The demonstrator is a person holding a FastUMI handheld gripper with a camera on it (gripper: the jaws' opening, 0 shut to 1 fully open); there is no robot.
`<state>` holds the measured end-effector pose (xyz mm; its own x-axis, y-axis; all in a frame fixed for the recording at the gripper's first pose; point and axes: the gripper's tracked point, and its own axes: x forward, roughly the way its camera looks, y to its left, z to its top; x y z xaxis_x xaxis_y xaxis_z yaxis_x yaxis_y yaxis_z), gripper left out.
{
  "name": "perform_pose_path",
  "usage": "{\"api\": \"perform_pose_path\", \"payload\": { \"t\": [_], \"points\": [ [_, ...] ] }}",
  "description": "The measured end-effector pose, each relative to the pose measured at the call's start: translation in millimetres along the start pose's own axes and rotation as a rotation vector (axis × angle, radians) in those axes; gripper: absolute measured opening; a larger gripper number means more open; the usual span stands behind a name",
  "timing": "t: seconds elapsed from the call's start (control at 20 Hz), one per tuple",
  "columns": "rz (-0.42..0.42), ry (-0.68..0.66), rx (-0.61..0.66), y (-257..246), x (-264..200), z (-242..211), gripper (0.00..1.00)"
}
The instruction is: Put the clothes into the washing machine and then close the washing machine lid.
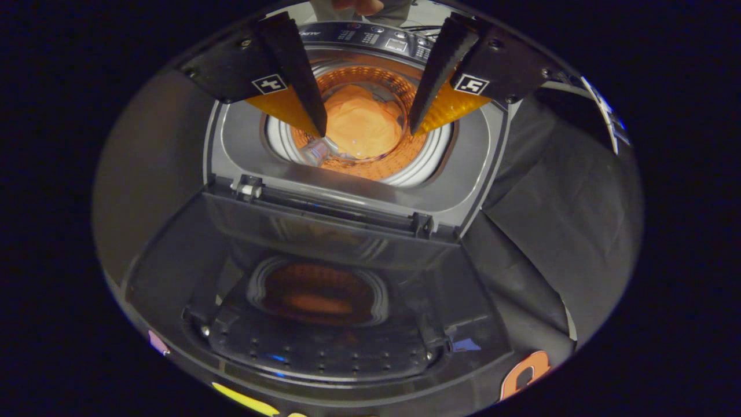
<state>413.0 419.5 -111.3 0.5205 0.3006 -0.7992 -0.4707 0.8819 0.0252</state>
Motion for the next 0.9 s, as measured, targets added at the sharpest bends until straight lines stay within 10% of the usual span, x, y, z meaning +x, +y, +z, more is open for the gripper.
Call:
{"api": "perform_pose_path", "payload": {
  "t": [0.9],
  "points": [
    [-0.013, -0.299, -0.023, -1.0, -160.7, 178.3, 0.9]
  ]
}}
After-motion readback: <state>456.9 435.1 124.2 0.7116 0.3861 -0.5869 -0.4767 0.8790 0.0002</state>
